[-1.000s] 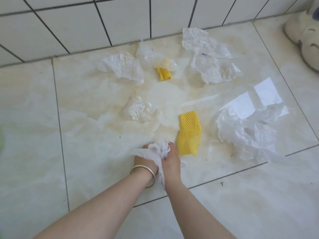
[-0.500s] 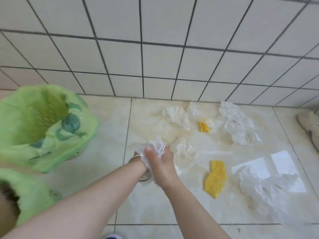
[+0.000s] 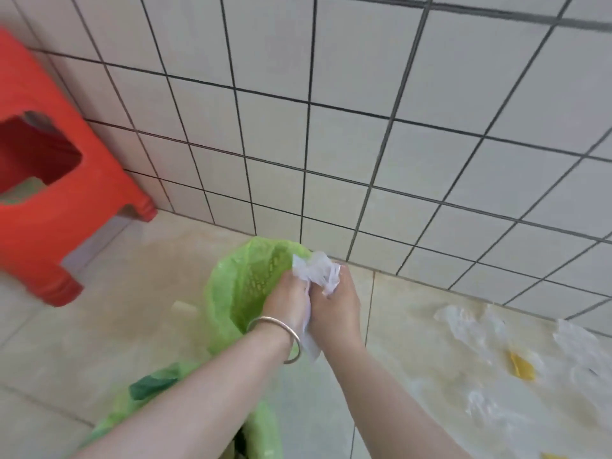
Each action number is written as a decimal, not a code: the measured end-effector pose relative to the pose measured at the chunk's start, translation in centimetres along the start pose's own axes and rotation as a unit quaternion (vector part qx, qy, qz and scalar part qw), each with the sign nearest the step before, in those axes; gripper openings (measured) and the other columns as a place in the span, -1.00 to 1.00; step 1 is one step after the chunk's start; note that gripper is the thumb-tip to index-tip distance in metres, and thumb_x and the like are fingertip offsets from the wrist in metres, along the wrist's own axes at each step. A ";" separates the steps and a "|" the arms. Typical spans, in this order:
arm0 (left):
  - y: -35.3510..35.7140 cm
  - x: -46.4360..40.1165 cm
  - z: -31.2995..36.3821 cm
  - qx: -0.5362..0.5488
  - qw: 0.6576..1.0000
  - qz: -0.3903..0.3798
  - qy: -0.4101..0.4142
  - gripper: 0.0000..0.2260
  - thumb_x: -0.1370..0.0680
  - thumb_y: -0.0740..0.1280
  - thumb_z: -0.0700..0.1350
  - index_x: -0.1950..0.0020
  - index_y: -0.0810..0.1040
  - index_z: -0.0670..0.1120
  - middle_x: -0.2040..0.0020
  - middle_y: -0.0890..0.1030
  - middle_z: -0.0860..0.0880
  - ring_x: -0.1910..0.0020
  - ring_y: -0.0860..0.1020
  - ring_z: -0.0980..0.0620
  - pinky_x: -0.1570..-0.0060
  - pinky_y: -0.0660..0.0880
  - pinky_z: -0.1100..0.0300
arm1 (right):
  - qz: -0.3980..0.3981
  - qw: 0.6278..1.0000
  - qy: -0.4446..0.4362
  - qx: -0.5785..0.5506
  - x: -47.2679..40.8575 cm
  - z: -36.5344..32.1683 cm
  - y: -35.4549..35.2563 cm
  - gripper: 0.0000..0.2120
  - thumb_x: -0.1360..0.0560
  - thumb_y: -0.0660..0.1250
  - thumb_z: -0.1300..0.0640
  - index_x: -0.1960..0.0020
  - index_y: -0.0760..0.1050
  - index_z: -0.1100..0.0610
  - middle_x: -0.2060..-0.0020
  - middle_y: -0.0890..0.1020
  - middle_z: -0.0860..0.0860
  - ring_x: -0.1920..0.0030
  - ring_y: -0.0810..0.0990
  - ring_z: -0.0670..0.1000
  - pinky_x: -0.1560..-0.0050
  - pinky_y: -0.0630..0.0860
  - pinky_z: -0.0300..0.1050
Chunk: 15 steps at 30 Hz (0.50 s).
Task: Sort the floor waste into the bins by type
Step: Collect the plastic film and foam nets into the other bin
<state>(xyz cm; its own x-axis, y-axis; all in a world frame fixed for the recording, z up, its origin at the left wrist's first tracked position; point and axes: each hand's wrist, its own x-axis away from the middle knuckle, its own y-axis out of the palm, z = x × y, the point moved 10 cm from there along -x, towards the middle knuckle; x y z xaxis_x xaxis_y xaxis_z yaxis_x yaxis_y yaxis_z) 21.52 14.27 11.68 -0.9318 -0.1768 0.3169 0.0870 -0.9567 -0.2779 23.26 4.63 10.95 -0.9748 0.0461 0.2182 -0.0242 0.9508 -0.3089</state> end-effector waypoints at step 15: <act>-3.3 -17.0 -16.0 -0.215 0.961 -0.080 -0.152 -0.57 -0.64 0.04 -0.16 -0.52 0.11 -0.12 -0.42 0.39 -0.12 -0.34 0.42 -0.08 -0.26 0.29 0.24 | -0.295 0.828 -0.080 0.469 -10.3 10.7 19.2 -0.41 -0.55 0.13 0.19 -0.52 0.00 0.17 -0.45 0.10 0.18 -0.42 0.12 0.28 -0.40 0.25 0.00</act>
<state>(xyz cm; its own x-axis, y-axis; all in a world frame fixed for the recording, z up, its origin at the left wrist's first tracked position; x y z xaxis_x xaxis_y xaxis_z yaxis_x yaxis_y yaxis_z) 31.41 24.15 -7.31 -0.7696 -0.1575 0.6189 -0.2636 -0.8043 -0.5325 30.44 19.12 -7.12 -0.7465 -0.4545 0.4860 -0.5961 0.1324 -0.7919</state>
